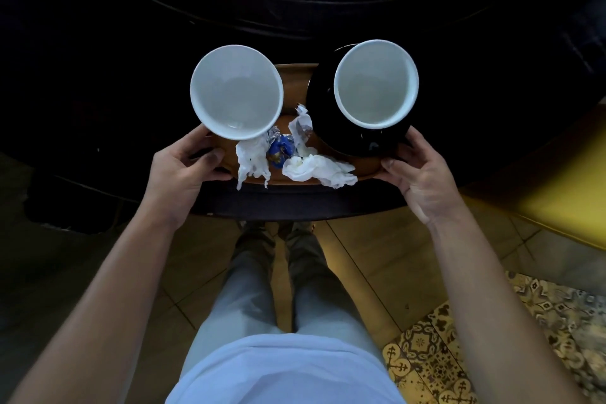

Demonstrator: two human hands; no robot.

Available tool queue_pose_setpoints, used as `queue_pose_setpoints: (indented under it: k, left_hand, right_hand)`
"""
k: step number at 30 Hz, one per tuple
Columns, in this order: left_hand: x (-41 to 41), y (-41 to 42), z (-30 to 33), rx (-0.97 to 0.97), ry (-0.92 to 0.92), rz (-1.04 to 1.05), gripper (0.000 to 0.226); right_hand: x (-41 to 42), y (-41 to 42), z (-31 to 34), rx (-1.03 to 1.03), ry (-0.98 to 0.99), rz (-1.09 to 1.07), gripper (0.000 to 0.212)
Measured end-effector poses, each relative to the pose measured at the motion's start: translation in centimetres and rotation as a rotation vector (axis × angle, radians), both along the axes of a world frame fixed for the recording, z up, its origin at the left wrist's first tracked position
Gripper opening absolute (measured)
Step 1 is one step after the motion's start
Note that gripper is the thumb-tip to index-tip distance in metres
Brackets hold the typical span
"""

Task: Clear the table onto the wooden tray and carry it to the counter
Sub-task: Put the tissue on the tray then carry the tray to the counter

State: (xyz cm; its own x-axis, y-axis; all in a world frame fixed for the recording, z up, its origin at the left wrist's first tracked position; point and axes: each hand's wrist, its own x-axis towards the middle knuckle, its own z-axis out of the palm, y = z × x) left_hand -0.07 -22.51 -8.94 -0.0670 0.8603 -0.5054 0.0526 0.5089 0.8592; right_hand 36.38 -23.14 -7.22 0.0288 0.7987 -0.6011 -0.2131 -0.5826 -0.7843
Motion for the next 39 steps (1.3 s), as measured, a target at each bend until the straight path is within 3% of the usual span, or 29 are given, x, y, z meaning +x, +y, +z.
queue_pose_setpoints:
  k: [10,16,21,25,33,34,37,39]
  left_hand:
    - [-0.9,0.2,7.6,0.059,-0.099,0.126,0.053]
    - [-1.6,-1.8,13.6,0.125,-0.215,0.259,0.081]
    - [-1.6,-4.7,17.9,0.222,-0.316,0.363,0.067]
    - [-1.9,-7.6,19.9,0.233,-0.286,0.47,0.041]
    - [-6.5,-14.6,22.6,0.315,-0.228,0.636,0.037]
    - [-7.4,-15.7,22.7,0.334,-0.237,0.648,0.04]
    - [-10.3,-19.3,23.3,0.357,-0.216,0.678,0.086]
    - [-12.1,-22.0,23.4,0.362,-0.179,0.713,0.098]
  right_hand:
    - [-1.4,0.7,6.9,0.065,0.084,0.015,0.063]
    - [-2.4,1.0,12.4,0.16,0.123,0.065,0.07]
    - [-3.1,1.0,17.2,0.235,0.13,0.144,0.072]
    - [-4.4,1.2,20.3,0.268,0.118,0.237,0.073]
    - [-10.8,0.1,22.5,0.323,0.151,0.409,0.081]
    - [-11.9,-0.2,22.6,0.335,0.156,0.433,0.078]
    - [-15.4,-1.6,22.3,0.35,0.17,0.506,0.07]
    - [-17.8,-2.6,22.1,0.338,0.178,0.555,0.072]
